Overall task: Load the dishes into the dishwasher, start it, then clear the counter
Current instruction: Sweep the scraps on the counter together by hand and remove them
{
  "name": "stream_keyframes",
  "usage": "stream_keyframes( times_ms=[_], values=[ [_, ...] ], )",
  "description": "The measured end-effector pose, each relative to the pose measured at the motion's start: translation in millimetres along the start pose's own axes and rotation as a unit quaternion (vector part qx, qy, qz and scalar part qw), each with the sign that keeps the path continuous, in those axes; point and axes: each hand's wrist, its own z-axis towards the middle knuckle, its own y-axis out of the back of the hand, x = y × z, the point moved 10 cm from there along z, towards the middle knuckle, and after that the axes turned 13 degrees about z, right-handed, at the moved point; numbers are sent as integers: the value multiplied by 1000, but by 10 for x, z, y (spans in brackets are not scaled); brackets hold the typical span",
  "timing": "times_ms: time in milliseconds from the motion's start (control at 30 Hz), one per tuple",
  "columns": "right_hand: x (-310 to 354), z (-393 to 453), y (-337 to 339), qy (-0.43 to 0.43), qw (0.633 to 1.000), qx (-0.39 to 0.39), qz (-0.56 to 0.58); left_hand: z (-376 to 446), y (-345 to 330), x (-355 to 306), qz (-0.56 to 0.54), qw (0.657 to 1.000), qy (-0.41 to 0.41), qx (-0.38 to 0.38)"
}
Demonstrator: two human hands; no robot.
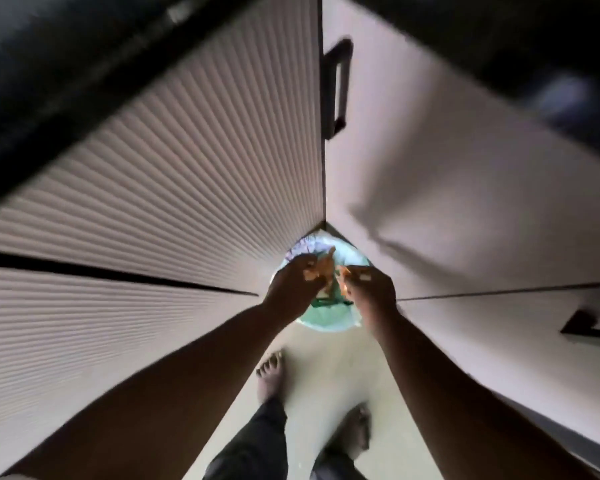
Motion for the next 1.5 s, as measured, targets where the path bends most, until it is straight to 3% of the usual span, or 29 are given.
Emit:
stream_keyframes(
  times_ms=[167,333,500,667,867,1100,1500],
  values=[
    [-349,179,-94,-17,999,-16,-47,272,-424,107,38,992,-60,100],
    [-604,-95,240,-36,987,-27,-157,95,-558,511,175,970,-23,169],
    [-408,-530,312,30,937,16,-348,-429,-309,502,248,952,-25,179],
    [398,-1215,109,234,838,3,-493,-1087,196,19,279,947,-81,133],
    [1598,-2232,-245,408,731,-1,-546,-1886,1137,-968,303,921,-243,-28],
    [3002,-3081,-225,489,701,-72,-515,-2490,2497,-1604,269,899,-291,-186],
    [4717,-3395,-442,478,686,-186,-516,-2430,4340,-1686,265,883,-249,-298]
  ],
)
